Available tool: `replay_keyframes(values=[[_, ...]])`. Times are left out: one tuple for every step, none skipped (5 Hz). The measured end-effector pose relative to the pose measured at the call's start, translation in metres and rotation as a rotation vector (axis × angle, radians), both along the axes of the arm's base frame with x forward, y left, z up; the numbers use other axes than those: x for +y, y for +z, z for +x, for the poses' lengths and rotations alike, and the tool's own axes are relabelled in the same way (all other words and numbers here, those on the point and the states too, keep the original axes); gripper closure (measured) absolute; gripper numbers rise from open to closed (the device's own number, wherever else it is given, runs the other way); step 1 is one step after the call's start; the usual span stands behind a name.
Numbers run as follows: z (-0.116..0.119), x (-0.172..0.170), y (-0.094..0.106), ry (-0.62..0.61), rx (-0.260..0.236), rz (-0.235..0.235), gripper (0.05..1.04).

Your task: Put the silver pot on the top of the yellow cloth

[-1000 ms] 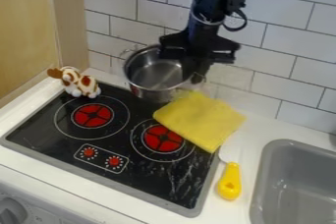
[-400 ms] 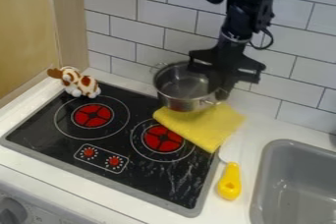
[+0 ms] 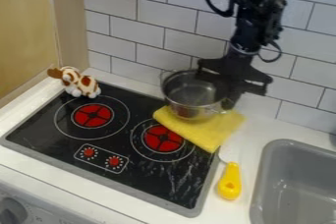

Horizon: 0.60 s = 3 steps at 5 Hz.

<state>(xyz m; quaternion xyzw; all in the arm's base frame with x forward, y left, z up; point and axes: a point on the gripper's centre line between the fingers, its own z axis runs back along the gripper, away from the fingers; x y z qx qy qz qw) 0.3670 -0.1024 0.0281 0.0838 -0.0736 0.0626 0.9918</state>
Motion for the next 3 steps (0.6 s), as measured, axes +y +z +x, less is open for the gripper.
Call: replay_keyframes(values=[[-0.0019, -0.0051, -0.0034, -0.026, 0.008, 0.006, 1.020], [-0.0021, -0.0051, -0.0040, -0.026, 0.009, 0.007, 0.992], [-0.0019, -0.0043, -0.0038, -0.013, 0.006, 0.010, 0.822]])
